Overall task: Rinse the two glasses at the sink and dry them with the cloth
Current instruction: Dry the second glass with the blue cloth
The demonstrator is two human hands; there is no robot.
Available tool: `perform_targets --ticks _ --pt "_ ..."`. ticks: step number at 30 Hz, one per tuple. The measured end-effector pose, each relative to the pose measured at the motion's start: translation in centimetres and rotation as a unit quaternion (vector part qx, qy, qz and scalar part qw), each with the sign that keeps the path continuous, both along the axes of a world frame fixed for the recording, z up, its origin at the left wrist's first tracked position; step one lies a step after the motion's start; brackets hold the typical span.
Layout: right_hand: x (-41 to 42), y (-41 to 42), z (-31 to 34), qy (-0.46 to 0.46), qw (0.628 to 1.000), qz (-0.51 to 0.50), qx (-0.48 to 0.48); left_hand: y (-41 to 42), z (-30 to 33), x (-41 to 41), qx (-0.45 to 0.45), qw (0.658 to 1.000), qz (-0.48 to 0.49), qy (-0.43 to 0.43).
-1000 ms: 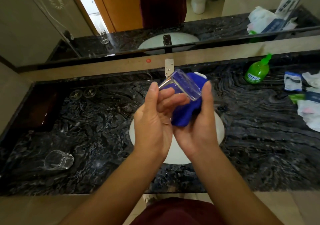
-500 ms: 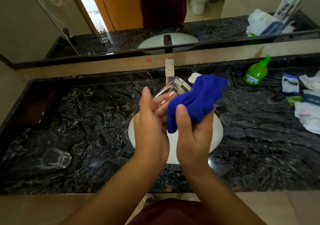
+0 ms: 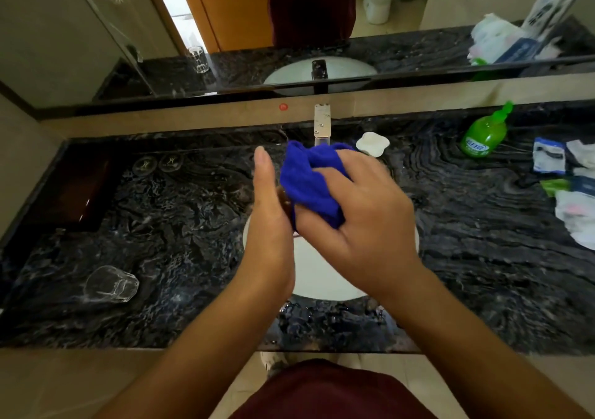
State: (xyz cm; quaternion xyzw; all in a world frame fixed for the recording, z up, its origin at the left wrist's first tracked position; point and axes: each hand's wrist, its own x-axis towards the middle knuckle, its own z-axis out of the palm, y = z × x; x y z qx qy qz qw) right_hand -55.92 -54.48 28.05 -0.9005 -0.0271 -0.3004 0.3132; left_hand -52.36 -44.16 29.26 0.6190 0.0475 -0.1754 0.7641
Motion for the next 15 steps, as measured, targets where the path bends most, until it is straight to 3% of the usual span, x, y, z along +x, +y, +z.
perform_targets --ticks 3,6,10,15 --pt "0.6 -1.1 1.6 0.12 0.992 0.019 0.017 0.2 -0.4 -0.2 0.023 0.999 -0.026 -0.036" --pt "1.7 -2.8 2.2 0.228 0.95 0.103 0.184 0.2 -0.7 -0.8 0.031 0.996 -0.065 -0.054" --pt "1.9 -3.8 2.0 0.291 0.833 0.174 0.437 0.2 -0.5 -0.8 0.018 0.995 -0.094 -0.025" --pt "1.6 -3.2 -0.3 0.22 0.632 0.201 0.715 0.8 -1.6 0.1 -0.066 0.992 -0.095 0.046"
